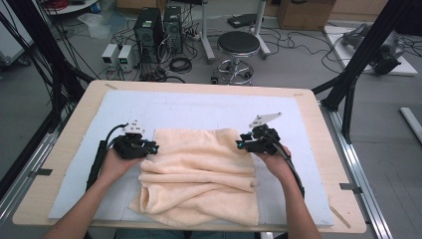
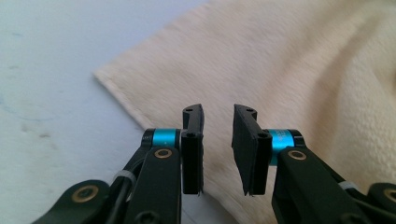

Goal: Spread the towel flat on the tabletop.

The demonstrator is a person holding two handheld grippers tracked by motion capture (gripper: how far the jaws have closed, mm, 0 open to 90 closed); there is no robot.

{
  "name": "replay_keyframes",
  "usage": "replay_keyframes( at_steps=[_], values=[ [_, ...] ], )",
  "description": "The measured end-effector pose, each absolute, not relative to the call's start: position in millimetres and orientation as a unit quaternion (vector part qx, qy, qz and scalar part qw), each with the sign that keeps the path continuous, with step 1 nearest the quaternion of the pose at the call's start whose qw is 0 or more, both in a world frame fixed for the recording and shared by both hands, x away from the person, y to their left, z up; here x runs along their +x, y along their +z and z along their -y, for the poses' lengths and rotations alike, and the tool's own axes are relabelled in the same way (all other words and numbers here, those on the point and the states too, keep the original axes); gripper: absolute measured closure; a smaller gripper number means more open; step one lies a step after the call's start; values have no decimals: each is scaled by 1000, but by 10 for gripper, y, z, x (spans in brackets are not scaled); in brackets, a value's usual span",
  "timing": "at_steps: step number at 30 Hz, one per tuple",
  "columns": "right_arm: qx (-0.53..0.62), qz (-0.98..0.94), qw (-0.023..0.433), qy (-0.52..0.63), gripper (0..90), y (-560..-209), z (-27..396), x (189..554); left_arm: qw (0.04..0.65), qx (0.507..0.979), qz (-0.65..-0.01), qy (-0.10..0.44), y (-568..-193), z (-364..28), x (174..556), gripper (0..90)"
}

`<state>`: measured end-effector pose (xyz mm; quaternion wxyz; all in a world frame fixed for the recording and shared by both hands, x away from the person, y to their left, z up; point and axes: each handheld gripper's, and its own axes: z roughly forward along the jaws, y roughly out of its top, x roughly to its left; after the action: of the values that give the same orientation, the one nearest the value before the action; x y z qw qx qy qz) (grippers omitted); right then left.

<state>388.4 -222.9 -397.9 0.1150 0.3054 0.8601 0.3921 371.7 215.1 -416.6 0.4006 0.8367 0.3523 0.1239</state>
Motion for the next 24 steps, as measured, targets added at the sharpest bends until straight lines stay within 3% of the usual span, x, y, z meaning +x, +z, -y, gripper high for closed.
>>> replay_keyframes(
  at_steps=[5,8,12,16,21,24],
  values=[
    [351,-841,118,394,697,-4044,2409,4041,389,831,-371,145,-4182,-2111,3861,700],
    [348,-855,85,376,649,-4185,2324,4103,371,835,-379,145,-4265,-2082,3916,655],
    [331,-875,83,342,635,-4336,2131,4124,356,843,-375,145,-4341,-2041,3939,638],
    [320,-878,82,346,840,-4332,2103,4113,355,845,-368,155,-4344,-2025,3939,822],
    [323,-873,160,327,854,-4186,2180,4046,363,839,-369,168,-4316,-2015,3922,853],
    [337,-859,166,349,787,-4110,2323,4019,380,830,-374,165,-4282,-2054,3927,836]
  ],
)
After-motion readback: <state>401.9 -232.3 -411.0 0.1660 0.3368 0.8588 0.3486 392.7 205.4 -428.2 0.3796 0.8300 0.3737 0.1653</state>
